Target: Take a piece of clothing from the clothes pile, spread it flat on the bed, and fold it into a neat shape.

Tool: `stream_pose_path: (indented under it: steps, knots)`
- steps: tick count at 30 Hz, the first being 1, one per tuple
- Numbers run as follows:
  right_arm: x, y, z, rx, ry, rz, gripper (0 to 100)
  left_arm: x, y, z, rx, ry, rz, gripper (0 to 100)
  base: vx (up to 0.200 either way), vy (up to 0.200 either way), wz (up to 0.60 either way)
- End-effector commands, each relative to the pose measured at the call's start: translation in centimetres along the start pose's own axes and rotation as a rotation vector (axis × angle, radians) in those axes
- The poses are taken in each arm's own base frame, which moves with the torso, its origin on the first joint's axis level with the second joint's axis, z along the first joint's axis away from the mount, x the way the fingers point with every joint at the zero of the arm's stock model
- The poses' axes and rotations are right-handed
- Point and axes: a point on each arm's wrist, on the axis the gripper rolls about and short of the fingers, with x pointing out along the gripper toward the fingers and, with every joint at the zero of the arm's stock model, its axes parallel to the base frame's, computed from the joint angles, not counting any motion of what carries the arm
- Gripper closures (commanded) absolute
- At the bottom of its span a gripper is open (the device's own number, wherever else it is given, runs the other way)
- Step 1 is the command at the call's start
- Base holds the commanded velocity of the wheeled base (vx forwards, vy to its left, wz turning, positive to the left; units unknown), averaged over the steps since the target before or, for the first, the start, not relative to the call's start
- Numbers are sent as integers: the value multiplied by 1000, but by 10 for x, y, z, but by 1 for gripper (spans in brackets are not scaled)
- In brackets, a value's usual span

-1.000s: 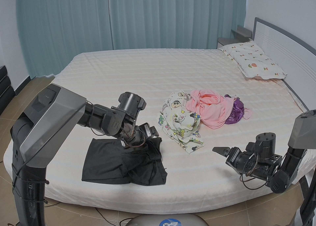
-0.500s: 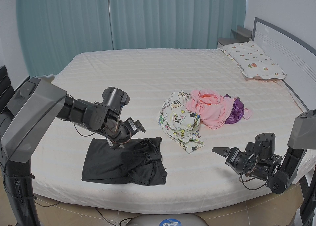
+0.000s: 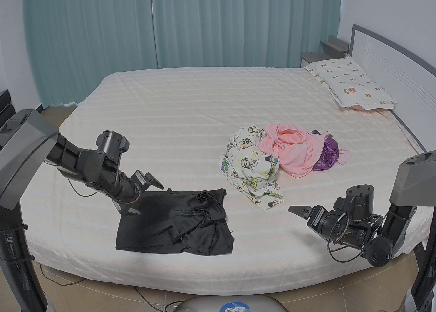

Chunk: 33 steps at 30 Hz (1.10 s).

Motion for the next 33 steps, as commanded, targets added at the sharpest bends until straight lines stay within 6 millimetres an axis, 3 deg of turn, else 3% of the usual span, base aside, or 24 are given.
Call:
stream_pose_path:
  steps: [1, 10, 16, 24, 33]
  knots:
    - [5, 8, -3, -78, -1, 15, 0, -10, 25, 9, -56, -11, -7, 0, 0, 200, 0]
    - [41, 48, -2, -247, 1, -36, 0, -16, 44, 18, -107, -8, -25, 0, 0, 200, 0]
    - [67, 86, -14, -360, 38, -73, 0, -24, 58, 32, -151, -4, -53, 0, 0, 200, 0]
    - [87, 91, -33, -501, 89, -109, 0, -26, 69, 29, -179, 15, -41, 0, 0, 200, 0]
    - [106, 89, -46, -564, 92, -158, 0, -33, 69, 23, -174, 7, -48, 0, 0, 0, 0]
